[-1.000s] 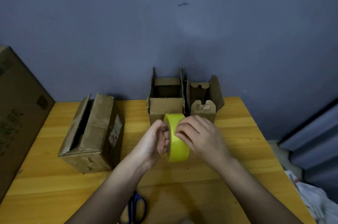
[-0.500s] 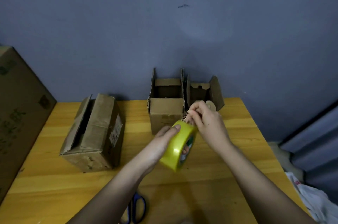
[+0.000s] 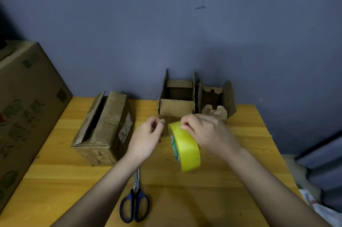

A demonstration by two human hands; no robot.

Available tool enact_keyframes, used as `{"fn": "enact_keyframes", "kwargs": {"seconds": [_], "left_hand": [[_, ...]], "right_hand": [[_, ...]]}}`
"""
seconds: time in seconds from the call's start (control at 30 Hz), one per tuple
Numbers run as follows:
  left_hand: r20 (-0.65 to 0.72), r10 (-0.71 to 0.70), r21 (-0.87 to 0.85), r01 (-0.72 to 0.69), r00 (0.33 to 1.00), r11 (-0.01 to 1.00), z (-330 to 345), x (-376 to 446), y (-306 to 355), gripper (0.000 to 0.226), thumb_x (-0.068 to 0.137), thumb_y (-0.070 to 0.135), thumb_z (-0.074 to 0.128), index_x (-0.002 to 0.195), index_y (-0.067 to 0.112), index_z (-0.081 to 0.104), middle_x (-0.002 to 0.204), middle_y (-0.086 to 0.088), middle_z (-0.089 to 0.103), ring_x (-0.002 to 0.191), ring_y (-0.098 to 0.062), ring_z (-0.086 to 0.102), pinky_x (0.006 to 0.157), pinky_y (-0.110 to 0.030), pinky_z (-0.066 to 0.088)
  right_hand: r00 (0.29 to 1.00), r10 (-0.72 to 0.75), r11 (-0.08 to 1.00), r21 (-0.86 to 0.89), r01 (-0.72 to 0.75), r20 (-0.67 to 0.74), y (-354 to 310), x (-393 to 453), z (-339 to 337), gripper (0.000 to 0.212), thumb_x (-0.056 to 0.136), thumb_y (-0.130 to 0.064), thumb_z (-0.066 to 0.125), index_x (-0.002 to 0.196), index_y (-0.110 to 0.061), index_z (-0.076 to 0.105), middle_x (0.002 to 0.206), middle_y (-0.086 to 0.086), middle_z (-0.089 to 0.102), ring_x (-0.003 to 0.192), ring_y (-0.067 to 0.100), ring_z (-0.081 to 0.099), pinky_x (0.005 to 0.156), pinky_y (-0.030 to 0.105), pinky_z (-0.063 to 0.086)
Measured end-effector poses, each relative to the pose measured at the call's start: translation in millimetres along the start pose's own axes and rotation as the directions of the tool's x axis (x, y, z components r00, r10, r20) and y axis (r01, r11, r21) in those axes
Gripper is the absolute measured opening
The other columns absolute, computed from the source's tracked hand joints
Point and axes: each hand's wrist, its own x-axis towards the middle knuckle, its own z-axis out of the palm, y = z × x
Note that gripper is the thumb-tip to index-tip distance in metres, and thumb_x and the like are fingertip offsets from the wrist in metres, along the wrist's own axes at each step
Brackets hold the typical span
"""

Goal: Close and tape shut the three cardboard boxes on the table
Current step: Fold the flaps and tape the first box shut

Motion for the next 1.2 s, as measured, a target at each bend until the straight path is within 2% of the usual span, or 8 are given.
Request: {"fn": "enact_keyframes", "kwargs": {"seconds": [0.07,0.13,0.23,0.33,0.63,0.8,1.0,1.2], "left_hand": [[-0.100,0.230,0.167,-0.211,0.968,0.963,-17.3,4.0,0.3,0.006,0.093,0.029,0.055,0.094,0.025,0.052,0.088,0.008,0.060,0.079,-0.008,0.058,0.067,-0.026,0.046],[0.126,0.298,0.153,-0.316,0.946,0.936,-33.0,17.8,-2.1,0.020,0.090,0.021,0.059,0.110,0.025,0.054,0.109,0.008,0.057,0.099,-0.006,0.056,0.080,-0.022,0.045],[0.578,0.140,0.031,-0.194,0.804,0.981,-55.7,32.4,-7.1,0.028,0.092,0.022,0.055,0.119,0.016,0.062,0.122,0.001,0.062,0.114,-0.011,0.055,0.095,-0.021,0.041],[0.708,0.044,-0.038,-0.024,0.704,0.999,-84.0,30.0,-17.2,0.053,0.081,0.045,0.049,0.120,0.011,0.062,0.121,0.003,0.063,0.109,-0.007,0.057,0.096,-0.021,0.042],[0.733,-0.055,-0.197,0.289,0.678,0.937,-197.9,17.3,-66.2,0.048,0.063,0.052,0.078,0.100,0.025,0.061,0.102,0.005,0.065,0.087,-0.006,0.066,0.073,-0.018,0.053],[0.682,-0.057,-0.259,0.313,0.729,0.914,-218.4,16.3,-72.3,0.010,0.087,0.030,0.064,0.083,0.021,0.064,0.068,0.009,0.072,0.065,-0.004,0.068,0.066,-0.020,0.054],[0.666,-0.045,-0.253,0.283,0.745,0.925,-225.6,14.7,-75.5,0.047,0.072,0.047,0.063,0.105,0.014,0.070,0.098,-0.007,0.073,0.090,-0.021,0.069,0.078,-0.027,0.054],[0.623,-0.070,-0.263,0.292,0.779,0.920,-221.7,7.4,-70.3,0.012,0.085,0.035,0.067,0.085,0.026,0.060,0.071,0.012,0.069,0.064,0.002,0.065,0.064,-0.015,0.051]], "right_hand": [[0.994,-0.113,0.994,0.011,0.113,-0.003,-10.1,7.2,2.6,0.016,0.101,-0.025,0.042,0.092,-0.015,0.052,0.073,0.001,0.062,0.064,0.016,0.061,0.049,0.032,0.050],[0.979,-0.204,0.979,0.025,0.204,-0.008,-21.5,15.5,8.7,0.020,0.100,-0.020,0.046,0.087,-0.011,0.059,0.072,0.001,0.060,0.063,0.015,0.058,0.052,0.031,0.049],[0.960,-0.280,0.959,0.044,0.280,-0.008,-41.3,31.2,21.0,0.019,0.102,-0.020,0.045,0.091,-0.012,0.058,0.081,0.003,0.065,0.074,0.016,0.061,0.062,0.032,0.052],[0.964,-0.264,0.962,0.068,0.266,-0.040,-64.5,51.9,30.8,0.010,0.102,-0.023,0.041,0.099,-0.016,0.047,0.086,0.005,0.065,0.075,0.018,0.059,0.061,0.030,0.048],[0.989,0.128,0.952,0.288,-0.103,-0.068,-124.3,98.9,54.2,0.013,0.097,-0.039,0.052,0.097,-0.028,0.058,0.074,-0.005,0.066,0.065,0.007,0.061,0.057,0.028,0.052],[0.875,0.438,0.568,0.691,-0.447,0.206,-146.7,110.2,63.1,0.011,0.090,-0.027,0.063,0.096,-0.019,0.069,0.071,-0.001,0.071,0.054,0.013,0.064,0.059,0.022,0.053],[0.800,0.432,0.495,0.631,-0.597,0.417,-149.5,116.4,62.6,0.016,0.094,-0.010,0.059,0.098,-0.022,0.068,0.091,-0.005,0.073,0.068,0.016,0.070,0.057,0.019,0.048],[0.660,0.510,0.267,0.628,-0.731,0.552,-140.1,126.3,60.1,0.033,0.096,-0.024,0.044,0.087,-0.004,0.069,0.085,-0.001,0.073,0.073,0.019,0.069,0.061,0.028,0.050]]}}
